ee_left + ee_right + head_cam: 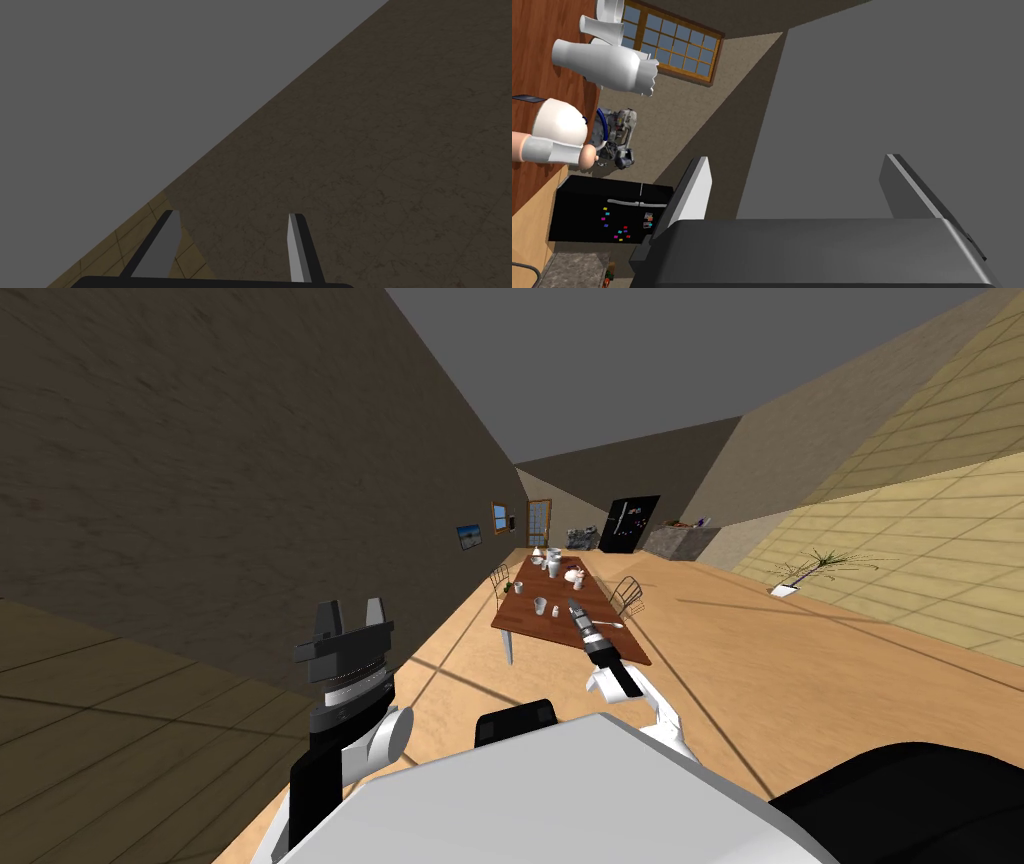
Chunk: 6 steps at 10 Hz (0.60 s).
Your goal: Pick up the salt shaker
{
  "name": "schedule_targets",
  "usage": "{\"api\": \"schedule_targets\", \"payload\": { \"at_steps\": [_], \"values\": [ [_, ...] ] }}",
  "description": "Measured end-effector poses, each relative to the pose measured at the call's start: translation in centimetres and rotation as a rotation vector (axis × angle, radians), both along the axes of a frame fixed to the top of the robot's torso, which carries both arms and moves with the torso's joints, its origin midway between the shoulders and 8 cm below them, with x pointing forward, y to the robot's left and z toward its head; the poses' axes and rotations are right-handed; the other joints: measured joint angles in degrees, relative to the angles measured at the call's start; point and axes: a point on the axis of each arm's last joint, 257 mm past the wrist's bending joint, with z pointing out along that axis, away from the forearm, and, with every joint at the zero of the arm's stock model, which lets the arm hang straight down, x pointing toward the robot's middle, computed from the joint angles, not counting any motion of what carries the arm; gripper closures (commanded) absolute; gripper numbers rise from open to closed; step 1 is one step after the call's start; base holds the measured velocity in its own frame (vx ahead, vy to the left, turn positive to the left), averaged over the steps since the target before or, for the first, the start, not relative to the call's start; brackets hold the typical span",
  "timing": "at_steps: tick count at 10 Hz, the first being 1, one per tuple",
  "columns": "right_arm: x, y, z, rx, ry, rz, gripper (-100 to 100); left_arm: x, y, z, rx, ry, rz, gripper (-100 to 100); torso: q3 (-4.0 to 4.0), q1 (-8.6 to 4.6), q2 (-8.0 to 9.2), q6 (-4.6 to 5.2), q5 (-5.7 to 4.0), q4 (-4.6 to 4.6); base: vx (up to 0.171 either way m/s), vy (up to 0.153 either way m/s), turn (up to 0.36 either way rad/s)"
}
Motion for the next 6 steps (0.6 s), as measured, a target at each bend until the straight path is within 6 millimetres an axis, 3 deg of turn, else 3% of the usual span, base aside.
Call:
{"api": "schedule_targets", "payload": {
  "at_steps": [6],
  "values": [
    [1.2,-2.9,-6.2,-0.161,0.164,-0.045,-100,0.0,0.0,0.0,0.0,0.0,0.0,0,-0.02,-0.04,-0.03,0.0,-0.01,-0.01,0.021,0.053,0.008]
  ]
}}
